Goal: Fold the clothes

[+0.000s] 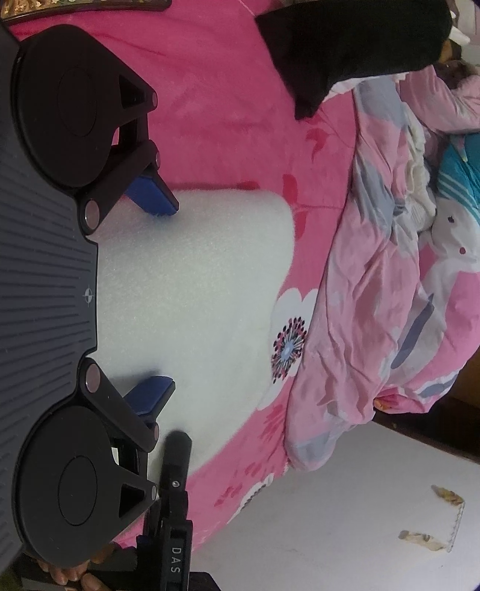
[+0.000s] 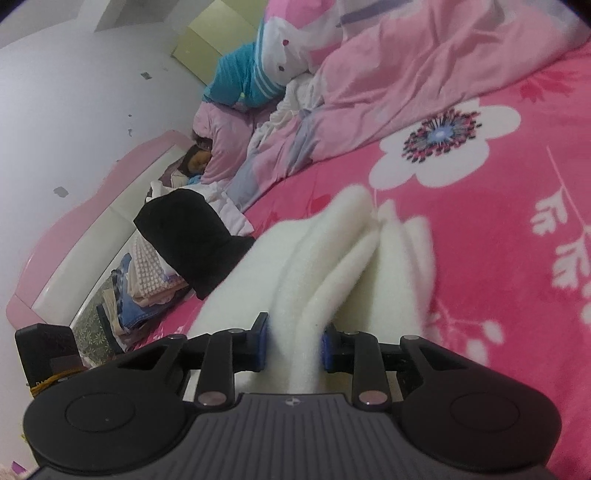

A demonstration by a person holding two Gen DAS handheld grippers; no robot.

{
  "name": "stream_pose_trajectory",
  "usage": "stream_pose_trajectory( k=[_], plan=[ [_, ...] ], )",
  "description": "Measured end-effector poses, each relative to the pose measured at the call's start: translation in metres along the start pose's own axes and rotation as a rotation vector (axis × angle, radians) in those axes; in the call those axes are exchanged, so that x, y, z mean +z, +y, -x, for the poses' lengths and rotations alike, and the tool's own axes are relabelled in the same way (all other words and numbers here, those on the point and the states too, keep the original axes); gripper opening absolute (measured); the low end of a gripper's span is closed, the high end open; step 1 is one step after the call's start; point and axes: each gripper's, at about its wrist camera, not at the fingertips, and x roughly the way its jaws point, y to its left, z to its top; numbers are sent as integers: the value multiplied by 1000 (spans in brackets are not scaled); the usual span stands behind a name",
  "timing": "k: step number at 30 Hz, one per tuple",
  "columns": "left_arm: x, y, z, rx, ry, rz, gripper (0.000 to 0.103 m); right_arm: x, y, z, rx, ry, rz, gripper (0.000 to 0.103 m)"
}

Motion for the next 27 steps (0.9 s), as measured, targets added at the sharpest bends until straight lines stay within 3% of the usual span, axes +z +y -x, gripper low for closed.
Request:
stream_pose_trajectory(
  k=[8, 12, 15, 17, 19, 25, 27],
  plan=[
    [-11, -25, -9, 71, 0, -152, 102, -10, -29, -2, 26, 27, -98, 29],
    [-12, -28, -11, 90, -1, -169, 103, -13, -35, 20, 11, 5, -161, 33],
    [-11, -28, -11, 90, -1, -159, 103, -16, -40, 38, -2, -13, -209, 43],
    [-11, -26, -9, 85, -3, -145, 103, -18, -42, 50, -10, -25, -240, 62],
    [-11, -23, -6, 74, -13, -124, 103, -20, -45, 62, -19, -37, -271, 73],
    [-14, -11, 18, 36, -85, -38, 102, -40, 7, 107, -290, -158, 6, 89],
    [-17, -9, 28, 24, -108, -27, 102, -48, 24, 107, -332, -166, 100, 89]
  ],
)
